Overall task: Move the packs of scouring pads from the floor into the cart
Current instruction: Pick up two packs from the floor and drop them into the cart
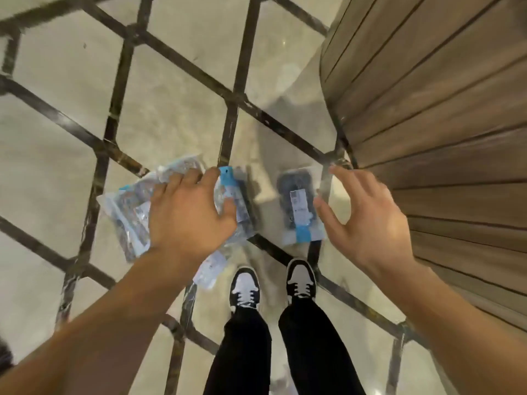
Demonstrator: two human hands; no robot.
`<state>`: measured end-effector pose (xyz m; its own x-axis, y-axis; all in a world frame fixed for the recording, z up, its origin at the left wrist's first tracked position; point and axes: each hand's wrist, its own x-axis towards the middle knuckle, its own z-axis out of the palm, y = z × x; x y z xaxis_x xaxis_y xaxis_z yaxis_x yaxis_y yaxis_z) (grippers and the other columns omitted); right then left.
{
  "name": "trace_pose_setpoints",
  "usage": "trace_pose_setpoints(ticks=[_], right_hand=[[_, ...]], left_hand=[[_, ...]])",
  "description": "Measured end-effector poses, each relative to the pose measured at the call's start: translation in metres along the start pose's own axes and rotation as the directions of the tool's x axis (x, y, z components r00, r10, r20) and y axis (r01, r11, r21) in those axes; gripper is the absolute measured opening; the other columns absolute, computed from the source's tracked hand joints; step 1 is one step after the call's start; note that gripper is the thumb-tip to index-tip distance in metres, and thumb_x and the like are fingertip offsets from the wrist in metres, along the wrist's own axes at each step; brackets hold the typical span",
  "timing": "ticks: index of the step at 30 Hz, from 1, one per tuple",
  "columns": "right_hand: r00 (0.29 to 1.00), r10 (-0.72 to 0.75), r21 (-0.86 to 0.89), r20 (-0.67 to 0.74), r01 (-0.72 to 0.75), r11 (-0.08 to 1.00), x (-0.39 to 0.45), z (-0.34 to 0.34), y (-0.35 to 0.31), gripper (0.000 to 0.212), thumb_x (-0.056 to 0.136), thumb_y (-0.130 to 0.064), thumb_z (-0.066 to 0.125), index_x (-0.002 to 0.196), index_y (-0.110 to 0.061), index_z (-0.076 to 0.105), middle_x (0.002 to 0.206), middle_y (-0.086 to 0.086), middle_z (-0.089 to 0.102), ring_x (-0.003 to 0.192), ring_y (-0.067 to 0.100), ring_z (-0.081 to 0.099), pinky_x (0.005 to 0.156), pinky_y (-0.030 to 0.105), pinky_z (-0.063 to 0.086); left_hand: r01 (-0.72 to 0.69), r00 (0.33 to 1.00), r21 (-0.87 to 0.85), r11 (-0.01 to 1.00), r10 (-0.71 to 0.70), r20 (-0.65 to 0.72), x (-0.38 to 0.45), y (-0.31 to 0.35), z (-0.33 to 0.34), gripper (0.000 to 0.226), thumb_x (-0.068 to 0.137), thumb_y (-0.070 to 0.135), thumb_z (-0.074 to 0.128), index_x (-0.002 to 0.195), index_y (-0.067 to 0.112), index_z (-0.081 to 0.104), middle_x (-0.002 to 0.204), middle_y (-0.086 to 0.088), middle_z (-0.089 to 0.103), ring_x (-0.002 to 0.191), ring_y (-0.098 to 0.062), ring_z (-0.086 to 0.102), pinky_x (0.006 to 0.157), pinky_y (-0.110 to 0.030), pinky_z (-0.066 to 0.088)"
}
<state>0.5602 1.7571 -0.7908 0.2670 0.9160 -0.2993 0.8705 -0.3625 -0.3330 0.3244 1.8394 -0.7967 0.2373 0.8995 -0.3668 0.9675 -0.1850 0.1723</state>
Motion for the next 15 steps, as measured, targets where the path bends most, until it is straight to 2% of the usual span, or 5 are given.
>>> trace_pose_setpoints(ticks=[4, 8, 10, 13, 15], right_hand=[[0.982, 0.114, 0.002, 0.147, -0.116, 0.993, 0.015, 0.103, 0.051, 0.056, 0.097, -0.054, 0.054, 0.148, -0.036, 0.039, 0.136, 0.002, 0.055, 0.125, 0.027, 0.051, 0.101, 0.044, 0.046], [0.969, 0.139, -0.065, 0.203, -0.128, 0.990, 0.036, 0.187, 0.088, 0.058, 0.098, -0.051, 0.057, 0.150, -0.031, 0.041, 0.141, 0.001, 0.049, 0.127, 0.027, 0.047, 0.093, 0.041, 0.045], [0.967, 0.125, -0.076, 0.221, -0.110, 0.991, 0.046, 0.223, 0.107, 0.058, 0.097, -0.049, 0.060, 0.149, -0.028, 0.045, 0.141, 0.005, 0.051, 0.125, 0.031, 0.050, 0.088, 0.044, 0.049], [0.950, 0.178, -0.071, 0.258, -0.165, 0.984, 0.065, 0.267, 0.133, 0.059, 0.097, -0.048, 0.062, 0.149, -0.028, 0.046, 0.143, 0.010, 0.047, 0.127, 0.038, 0.048, 0.092, 0.048, 0.048], [0.944, 0.217, -0.067, 0.249, -0.207, 0.976, 0.075, 0.290, 0.146, 0.062, 0.096, -0.048, 0.062, 0.152, -0.029, 0.043, 0.146, 0.012, 0.044, 0.130, 0.041, 0.045, 0.095, 0.050, 0.047]], left_hand=[[0.034, 0.997, 0.058, 0.998, -0.038, 0.074, 0.032, -0.015, 0.112, 0.049, 0.089, 0.041, 0.058, 0.129, 0.013, 0.063, 0.115, -0.019, 0.067, 0.108, -0.044, 0.060, 0.090, -0.051, 0.046], [0.019, 0.997, 0.101, 0.995, -0.026, 0.069, 0.051, -0.032, 0.206, 0.055, 0.080, 0.041, 0.052, 0.120, 0.008, 0.069, 0.097, -0.022, 0.070, 0.090, -0.046, 0.065, 0.078, -0.051, 0.052], [0.047, 0.994, 0.106, 0.993, -0.057, 0.090, 0.063, -0.038, 0.239, 0.057, 0.082, 0.041, 0.051, 0.127, 0.009, 0.065, 0.104, -0.024, 0.069, 0.095, -0.047, 0.064, 0.082, -0.052, 0.051], [0.108, 0.985, 0.135, 0.985, -0.124, 0.122, 0.079, -0.047, 0.278, 0.056, 0.094, 0.045, 0.054, 0.139, 0.013, 0.052, 0.126, -0.021, 0.061, 0.116, -0.045, 0.057, 0.093, -0.051, 0.046], [0.142, 0.982, 0.142, 0.980, -0.158, 0.107, 0.084, -0.049, 0.297, 0.059, 0.094, 0.050, 0.055, 0.140, 0.014, 0.048, 0.129, -0.020, 0.055, 0.117, -0.045, 0.056, 0.092, -0.052, 0.048]])
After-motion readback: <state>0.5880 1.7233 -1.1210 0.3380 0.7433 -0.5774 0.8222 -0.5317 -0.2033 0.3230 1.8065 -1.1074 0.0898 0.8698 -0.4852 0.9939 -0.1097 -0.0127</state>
